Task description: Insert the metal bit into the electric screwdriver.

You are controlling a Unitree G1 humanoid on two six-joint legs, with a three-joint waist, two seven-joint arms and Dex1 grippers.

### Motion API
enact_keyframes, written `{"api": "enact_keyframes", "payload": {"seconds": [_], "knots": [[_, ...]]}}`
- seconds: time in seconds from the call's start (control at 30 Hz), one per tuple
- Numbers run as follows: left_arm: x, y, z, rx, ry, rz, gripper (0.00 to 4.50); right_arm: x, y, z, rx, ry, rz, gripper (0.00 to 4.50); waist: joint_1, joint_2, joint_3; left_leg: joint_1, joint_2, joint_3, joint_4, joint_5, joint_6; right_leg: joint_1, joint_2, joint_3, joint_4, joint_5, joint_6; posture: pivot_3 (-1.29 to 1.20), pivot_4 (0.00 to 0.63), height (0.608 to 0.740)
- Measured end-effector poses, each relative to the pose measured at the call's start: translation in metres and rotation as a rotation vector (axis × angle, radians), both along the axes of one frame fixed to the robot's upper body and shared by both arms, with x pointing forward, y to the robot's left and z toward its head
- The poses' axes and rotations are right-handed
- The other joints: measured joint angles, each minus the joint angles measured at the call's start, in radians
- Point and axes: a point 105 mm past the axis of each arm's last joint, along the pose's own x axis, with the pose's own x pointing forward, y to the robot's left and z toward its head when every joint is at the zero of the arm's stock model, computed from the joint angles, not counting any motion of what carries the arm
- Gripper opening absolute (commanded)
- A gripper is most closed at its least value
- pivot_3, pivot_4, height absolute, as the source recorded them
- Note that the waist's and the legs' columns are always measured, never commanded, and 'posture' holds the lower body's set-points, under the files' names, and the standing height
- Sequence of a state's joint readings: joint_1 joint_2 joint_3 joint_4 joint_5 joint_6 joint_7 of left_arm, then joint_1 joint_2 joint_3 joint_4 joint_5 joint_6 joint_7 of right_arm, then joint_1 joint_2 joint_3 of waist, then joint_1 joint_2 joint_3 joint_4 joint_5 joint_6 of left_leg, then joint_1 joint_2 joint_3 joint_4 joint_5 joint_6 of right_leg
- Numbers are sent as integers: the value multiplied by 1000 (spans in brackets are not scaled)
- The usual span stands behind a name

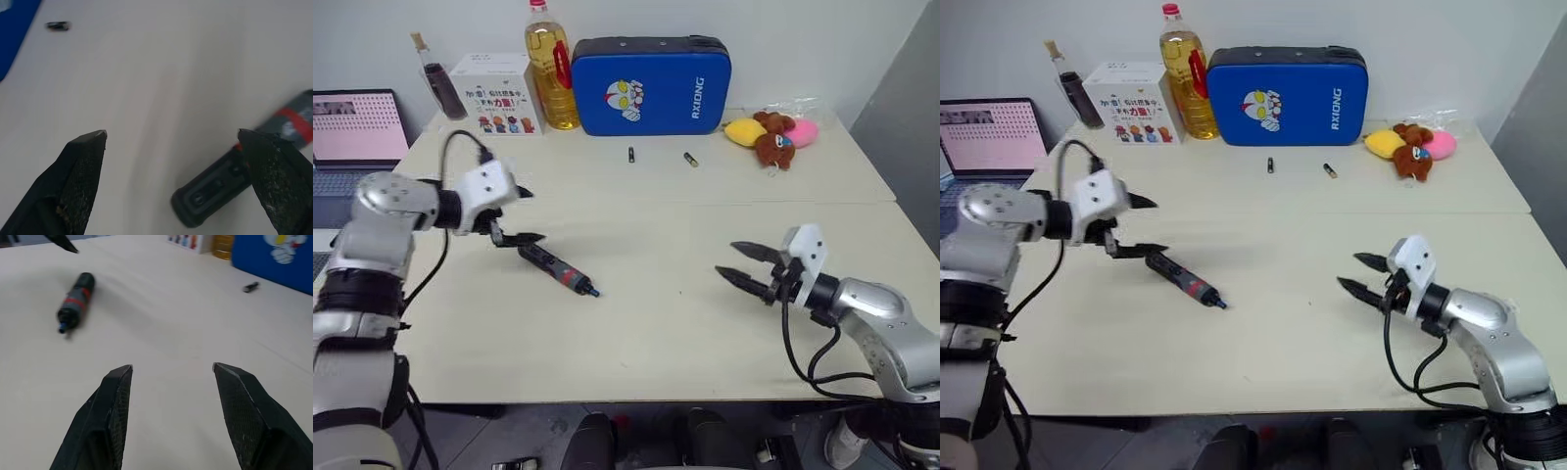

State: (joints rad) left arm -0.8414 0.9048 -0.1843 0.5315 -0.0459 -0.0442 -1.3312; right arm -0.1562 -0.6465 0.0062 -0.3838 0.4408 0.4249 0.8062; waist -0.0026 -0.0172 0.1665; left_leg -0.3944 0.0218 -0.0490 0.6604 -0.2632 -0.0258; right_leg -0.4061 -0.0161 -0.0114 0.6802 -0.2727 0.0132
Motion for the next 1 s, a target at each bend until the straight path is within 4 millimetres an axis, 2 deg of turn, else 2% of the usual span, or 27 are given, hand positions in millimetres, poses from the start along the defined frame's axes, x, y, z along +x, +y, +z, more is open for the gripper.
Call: {"api": "enact_keyframes", "payload": {"seconds": [0.17,0.23,0.53,0.73,0.97,1.0], "knots": [[-7,-31,-8,170,41,-268,4448,-15,25,-10,-4,23,110,2716,-1,0,0,0,0,0,0,0,0,0,1,0,0,0,0,0,150,740],[-11,-37,-12,236,57,-358,4448,-23,36,-11,4,23,159,2716,-1,0,0,0,0,0,0,0,0,0,1,0,0,0,0,0,150,740],[-9,-37,-37,509,124,-531,4448,-32,51,-17,36,44,215,2716,-3,-1,0,-1,0,-1,1,0,1,0,2,0,0,0,0,0,150,740],[-8,-48,-57,573,184,-601,4448,-38,58,-16,59,39,221,2716,-3,-1,1,-1,1,-1,1,-1,1,-1,2,0,0,0,0,0,150,740],[-6,-56,-60,631,167,-650,4448,-41,64,-12,77,23,218,2716,-3,-1,1,-1,1,-1,1,-1,1,-1,2,-1,0,0,0,0,150,740],[-6,-55,-61,638,167,-650,4489,-42,64,-12,80,23,214,2894,-3,-1,1,-1,1,-1,1,-1,1,-1,2,-1,0,0,0,0,150,740]]}}
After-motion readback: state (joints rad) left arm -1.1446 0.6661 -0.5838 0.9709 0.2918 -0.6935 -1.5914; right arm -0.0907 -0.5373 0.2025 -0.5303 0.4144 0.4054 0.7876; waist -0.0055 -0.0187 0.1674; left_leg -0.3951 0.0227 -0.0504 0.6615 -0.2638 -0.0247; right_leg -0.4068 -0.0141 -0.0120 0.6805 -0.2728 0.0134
